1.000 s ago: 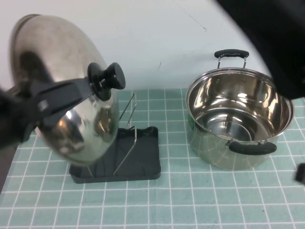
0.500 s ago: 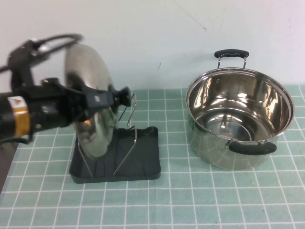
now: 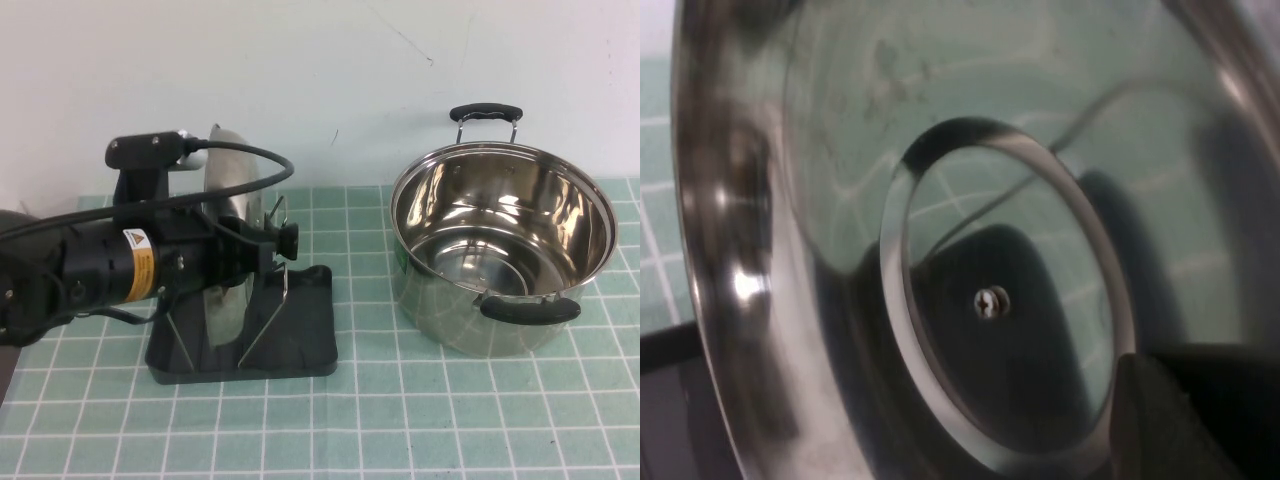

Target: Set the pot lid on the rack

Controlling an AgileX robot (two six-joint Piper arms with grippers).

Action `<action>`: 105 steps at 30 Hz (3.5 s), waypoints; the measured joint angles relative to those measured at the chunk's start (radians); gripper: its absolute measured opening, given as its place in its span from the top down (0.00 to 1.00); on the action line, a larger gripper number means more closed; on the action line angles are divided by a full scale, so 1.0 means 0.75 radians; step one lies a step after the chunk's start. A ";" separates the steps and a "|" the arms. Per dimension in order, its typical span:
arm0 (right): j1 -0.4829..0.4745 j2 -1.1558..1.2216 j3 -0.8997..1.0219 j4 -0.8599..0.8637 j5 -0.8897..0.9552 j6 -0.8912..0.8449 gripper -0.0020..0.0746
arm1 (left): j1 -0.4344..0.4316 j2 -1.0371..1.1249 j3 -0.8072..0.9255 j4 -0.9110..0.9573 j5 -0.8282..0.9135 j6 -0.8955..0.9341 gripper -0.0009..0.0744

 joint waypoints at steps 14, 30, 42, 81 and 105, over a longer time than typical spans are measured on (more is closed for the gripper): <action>0.000 0.000 0.001 0.000 -0.006 0.000 0.98 | 0.000 0.033 -0.003 -0.006 -0.001 0.143 0.53; 0.000 0.000 0.009 -0.148 0.038 0.000 0.98 | 0.000 -0.202 -0.003 -0.009 0.157 0.313 0.39; 0.000 0.000 0.009 -0.528 0.473 0.000 0.98 | 0.000 -0.568 -0.003 -0.026 0.426 0.594 0.57; 0.000 -0.431 0.386 1.320 0.696 -1.211 0.98 | 0.002 -1.772 0.796 -3.005 1.030 3.198 0.99; 0.000 -0.628 0.630 1.194 0.686 -1.114 0.98 | 0.002 -1.875 0.862 -3.011 1.086 3.318 0.99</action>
